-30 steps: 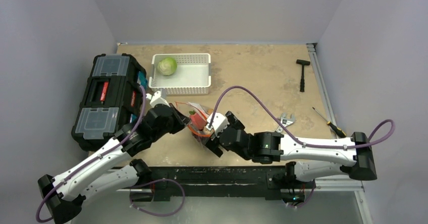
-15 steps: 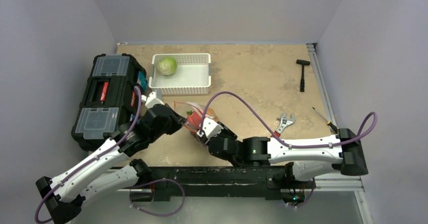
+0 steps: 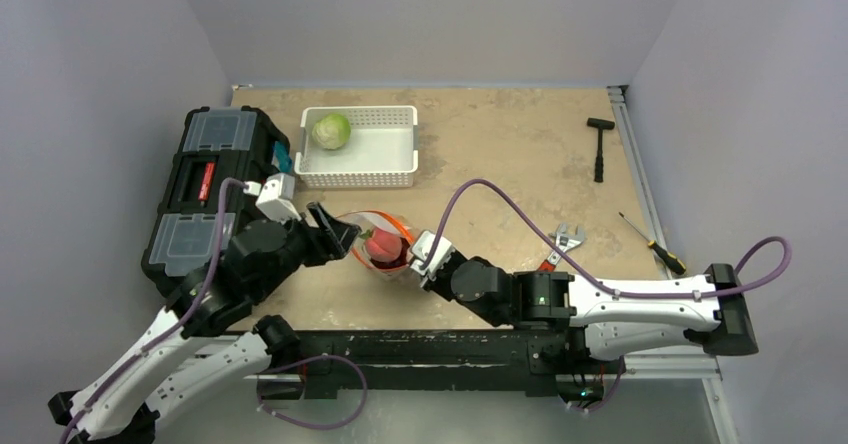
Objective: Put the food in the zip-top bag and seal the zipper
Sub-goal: Adjust the zipper food storage bag at the center of the board.
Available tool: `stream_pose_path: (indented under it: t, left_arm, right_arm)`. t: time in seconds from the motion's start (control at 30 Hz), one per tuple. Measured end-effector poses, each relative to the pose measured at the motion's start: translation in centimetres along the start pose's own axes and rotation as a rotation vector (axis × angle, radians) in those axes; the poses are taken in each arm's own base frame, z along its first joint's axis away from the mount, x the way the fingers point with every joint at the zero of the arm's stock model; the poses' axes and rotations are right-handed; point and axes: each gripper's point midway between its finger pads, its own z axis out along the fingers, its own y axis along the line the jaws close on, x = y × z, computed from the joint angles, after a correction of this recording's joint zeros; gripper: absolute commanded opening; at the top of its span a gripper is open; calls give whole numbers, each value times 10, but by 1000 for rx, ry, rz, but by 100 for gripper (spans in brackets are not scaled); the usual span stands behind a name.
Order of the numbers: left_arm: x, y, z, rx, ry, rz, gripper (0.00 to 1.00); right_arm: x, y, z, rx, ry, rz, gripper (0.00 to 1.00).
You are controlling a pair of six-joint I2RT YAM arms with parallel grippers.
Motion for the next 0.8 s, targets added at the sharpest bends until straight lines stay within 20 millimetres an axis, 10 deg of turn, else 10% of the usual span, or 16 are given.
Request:
stream_pose_path:
  t: [0.3, 0.53, 0.8]
  left_arm:
    - [-15, -63, -49, 442, 13, 648, 80]
    - [34, -82, -28, 754, 134, 1147, 85]
    - [84, -91, 4, 949, 296, 1316, 85]
  right_arm:
    - [-3, 7, 1, -101, -30, -23, 0]
    - [-1, 4, -7, -144, -63, -18, 0]
    - [-2, 8, -9, -173, -69, -14, 0]
